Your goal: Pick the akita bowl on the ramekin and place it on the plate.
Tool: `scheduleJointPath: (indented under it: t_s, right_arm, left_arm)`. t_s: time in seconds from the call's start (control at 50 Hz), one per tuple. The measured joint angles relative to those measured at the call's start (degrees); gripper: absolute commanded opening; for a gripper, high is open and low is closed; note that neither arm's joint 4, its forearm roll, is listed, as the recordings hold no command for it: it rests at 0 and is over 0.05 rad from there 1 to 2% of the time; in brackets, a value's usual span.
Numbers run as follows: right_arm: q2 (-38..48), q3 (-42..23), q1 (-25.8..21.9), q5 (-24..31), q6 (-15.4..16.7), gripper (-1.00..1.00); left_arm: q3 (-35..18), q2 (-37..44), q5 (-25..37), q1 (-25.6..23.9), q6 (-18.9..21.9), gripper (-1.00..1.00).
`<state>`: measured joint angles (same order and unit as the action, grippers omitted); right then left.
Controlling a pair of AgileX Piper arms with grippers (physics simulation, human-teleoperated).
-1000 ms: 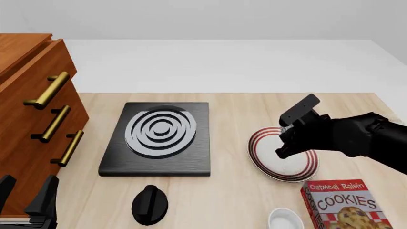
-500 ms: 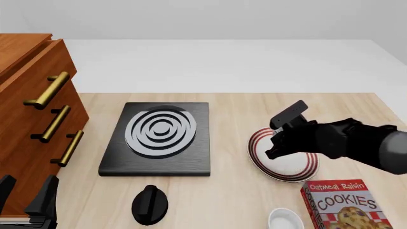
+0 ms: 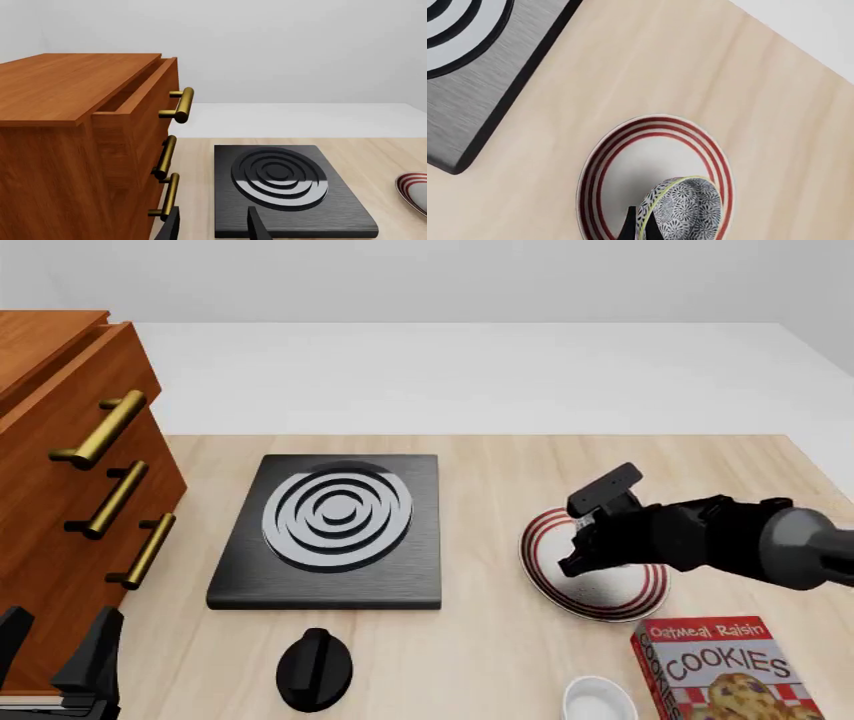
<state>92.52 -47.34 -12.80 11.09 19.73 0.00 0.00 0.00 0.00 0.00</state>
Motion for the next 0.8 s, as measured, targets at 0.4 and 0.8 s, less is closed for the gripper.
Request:
scheduleJointPath:
  t_s: [0.4, 0.8]
  right_arm:
    - [4.0, -1.2, 2.5, -1.2, 2.1, -1.0]
    - [7.0, -0.5, 2.0, -3.8, 1.8, -1.0]
  left_arm:
    - [0.0, 0.0, 0.0, 0.0, 0.0, 1.0]
    - [0.0, 0.0, 0.0, 0.0, 0.0, 1.0]
